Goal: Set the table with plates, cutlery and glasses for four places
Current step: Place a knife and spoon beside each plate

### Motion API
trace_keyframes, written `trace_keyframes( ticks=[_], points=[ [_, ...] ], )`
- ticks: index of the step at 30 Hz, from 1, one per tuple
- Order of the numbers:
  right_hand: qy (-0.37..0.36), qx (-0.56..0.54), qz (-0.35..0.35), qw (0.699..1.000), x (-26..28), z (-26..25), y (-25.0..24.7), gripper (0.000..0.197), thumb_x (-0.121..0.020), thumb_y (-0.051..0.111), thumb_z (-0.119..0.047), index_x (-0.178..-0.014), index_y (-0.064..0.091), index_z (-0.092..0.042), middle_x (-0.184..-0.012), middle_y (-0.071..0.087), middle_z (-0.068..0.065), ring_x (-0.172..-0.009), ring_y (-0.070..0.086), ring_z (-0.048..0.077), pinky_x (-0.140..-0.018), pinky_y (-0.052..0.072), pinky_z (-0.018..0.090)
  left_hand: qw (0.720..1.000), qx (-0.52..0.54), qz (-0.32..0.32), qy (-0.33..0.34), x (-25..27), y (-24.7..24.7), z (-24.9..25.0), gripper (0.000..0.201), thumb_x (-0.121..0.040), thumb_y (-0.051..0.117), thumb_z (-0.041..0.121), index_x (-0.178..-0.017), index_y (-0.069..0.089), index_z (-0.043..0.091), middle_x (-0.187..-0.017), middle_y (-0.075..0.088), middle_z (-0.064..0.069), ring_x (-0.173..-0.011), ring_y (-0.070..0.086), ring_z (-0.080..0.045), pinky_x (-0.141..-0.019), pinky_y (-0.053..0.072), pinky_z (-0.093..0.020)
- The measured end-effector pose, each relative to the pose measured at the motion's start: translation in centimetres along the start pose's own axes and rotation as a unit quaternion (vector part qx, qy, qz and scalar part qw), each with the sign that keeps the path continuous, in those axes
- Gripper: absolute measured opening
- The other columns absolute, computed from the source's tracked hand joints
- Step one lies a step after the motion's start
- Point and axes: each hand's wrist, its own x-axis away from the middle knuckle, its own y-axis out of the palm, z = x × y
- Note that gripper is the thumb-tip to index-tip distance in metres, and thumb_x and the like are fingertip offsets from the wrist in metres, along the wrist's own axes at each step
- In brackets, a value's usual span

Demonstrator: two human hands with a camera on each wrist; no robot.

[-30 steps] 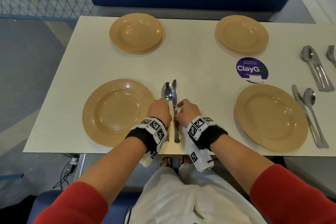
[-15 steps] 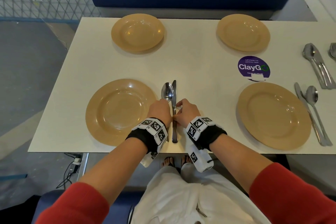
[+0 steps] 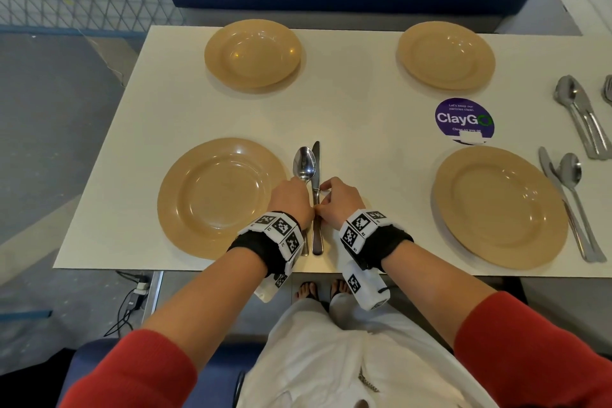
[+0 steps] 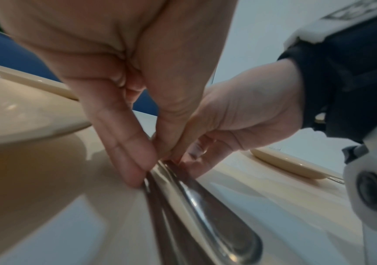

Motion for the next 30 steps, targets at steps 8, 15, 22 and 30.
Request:
trace_keyframes(
  ticks=[8, 15, 22, 30],
  points=[
    [-0.004, -0.001, 0.002, 1.0, 0.1, 0.2, 0.0, 0.044, -0.081, 0.064, -0.01, -0.122, 0.049, -0.01, -0.113, 0.064, 0.012, -0.101, 0.062, 0.025, -0.081, 0.046, 0.028, 1.0, -0.004, 0.007, 0.004, -0.3, 0.1, -0.2, 0.031, -0.088, 0.058, 0.012, -0.116, 0.051, 0.002, -0.113, 0.06, -0.015, -0.104, 0.059, -0.028, -0.081, 0.047, -0.03],
    [-0.002, 0.006, 0.004, 1.0, 0.1, 0.1, -0.5, 0.043, -0.084, 0.063, -0.015, -0.124, 0.049, -0.01, -0.112, 0.063, 0.01, -0.105, 0.061, 0.025, -0.079, 0.044, 0.025, 1.0, -0.004, 0.017, 0.013, -0.4, -0.7, -0.1, 0.032, -0.088, 0.058, 0.017, -0.115, 0.051, 0.002, -0.113, 0.061, -0.014, -0.106, 0.058, -0.027, -0.078, 0.044, -0.028],
    [-0.003, -0.04, 0.057, 0.998, -1.4, 1.1, -6.6, 0.034, -0.083, 0.058, -0.01, -0.116, 0.053, -0.012, -0.095, 0.066, 0.008, -0.09, 0.066, 0.028, -0.084, 0.054, 0.037, 0.989, 0.112, 0.084, 0.041, -3.1, -4.0, 3.2, 0.029, -0.091, 0.052, 0.025, -0.116, 0.057, 0.01, -0.104, 0.067, -0.012, -0.098, 0.063, -0.028, -0.081, 0.049, -0.032],
    [-0.003, -0.037, 0.064, 0.997, -3.2, 5.2, -14.9, 0.027, -0.084, 0.059, -0.014, -0.11, 0.057, -0.014, -0.087, 0.062, 0.002, -0.092, 0.067, 0.027, -0.08, 0.053, 0.034, 0.997, 0.063, 0.033, 0.018, -4.8, -4.3, 9.1, 0.028, -0.084, 0.061, 0.018, -0.111, 0.061, 0.01, -0.081, 0.068, -0.008, -0.084, 0.069, -0.024, -0.079, 0.052, -0.031]
  ],
)
